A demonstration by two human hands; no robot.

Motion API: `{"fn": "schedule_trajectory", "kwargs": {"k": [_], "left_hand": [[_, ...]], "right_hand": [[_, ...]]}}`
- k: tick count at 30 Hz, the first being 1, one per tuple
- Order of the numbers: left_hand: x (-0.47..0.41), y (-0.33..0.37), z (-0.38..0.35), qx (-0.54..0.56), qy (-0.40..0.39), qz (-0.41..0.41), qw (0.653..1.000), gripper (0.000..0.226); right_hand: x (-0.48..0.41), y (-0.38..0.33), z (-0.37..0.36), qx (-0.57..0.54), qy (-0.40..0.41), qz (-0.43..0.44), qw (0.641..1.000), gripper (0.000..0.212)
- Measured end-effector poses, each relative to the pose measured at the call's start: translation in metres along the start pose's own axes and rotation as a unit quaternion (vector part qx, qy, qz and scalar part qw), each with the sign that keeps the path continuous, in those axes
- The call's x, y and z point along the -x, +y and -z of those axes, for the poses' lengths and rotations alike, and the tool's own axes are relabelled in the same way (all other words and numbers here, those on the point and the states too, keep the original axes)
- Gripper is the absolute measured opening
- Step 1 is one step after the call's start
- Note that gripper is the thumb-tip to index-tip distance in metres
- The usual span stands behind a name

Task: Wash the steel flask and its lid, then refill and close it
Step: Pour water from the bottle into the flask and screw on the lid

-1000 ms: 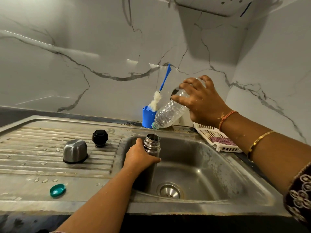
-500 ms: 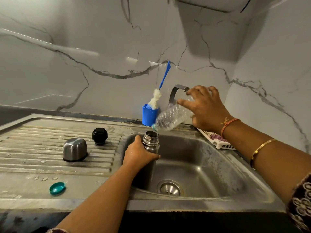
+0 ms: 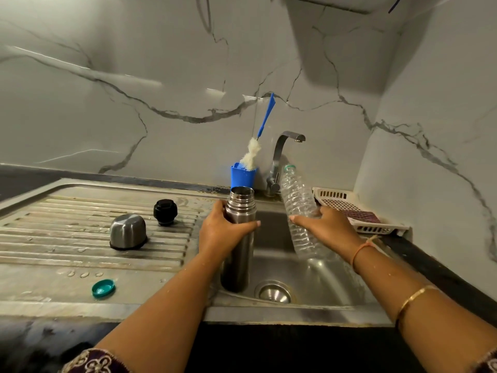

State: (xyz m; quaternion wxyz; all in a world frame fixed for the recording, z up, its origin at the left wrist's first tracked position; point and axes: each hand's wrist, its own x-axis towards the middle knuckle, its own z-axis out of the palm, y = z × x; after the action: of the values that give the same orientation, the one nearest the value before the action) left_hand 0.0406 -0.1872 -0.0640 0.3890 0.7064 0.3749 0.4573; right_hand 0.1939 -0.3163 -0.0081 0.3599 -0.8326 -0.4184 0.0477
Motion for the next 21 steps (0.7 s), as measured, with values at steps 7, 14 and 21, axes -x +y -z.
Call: {"fn": "schedule_trajectory", "kwargs": {"k": [7,14,21], "left_hand": [[0.014,0.027,0.014,0.141,0.1,-0.045,0.984,0.059],[0.009,0.097,0.075,0.173,0.149,-0.071,0.971,0.056],[0.02,0.092,0.112,0.131,0.114,-0.05,0.984,0.055]], "right_hand": [[0.026,0.009,-0.016,-0.138,0.041,-0.015,0.989,0.041],[0.033,-0.001,-0.019,-0.163,0.035,-0.009,0.986,0.054],[0.038,-0.023,-0.027,-0.156,0.022,0.003,0.988,0.066]]}}
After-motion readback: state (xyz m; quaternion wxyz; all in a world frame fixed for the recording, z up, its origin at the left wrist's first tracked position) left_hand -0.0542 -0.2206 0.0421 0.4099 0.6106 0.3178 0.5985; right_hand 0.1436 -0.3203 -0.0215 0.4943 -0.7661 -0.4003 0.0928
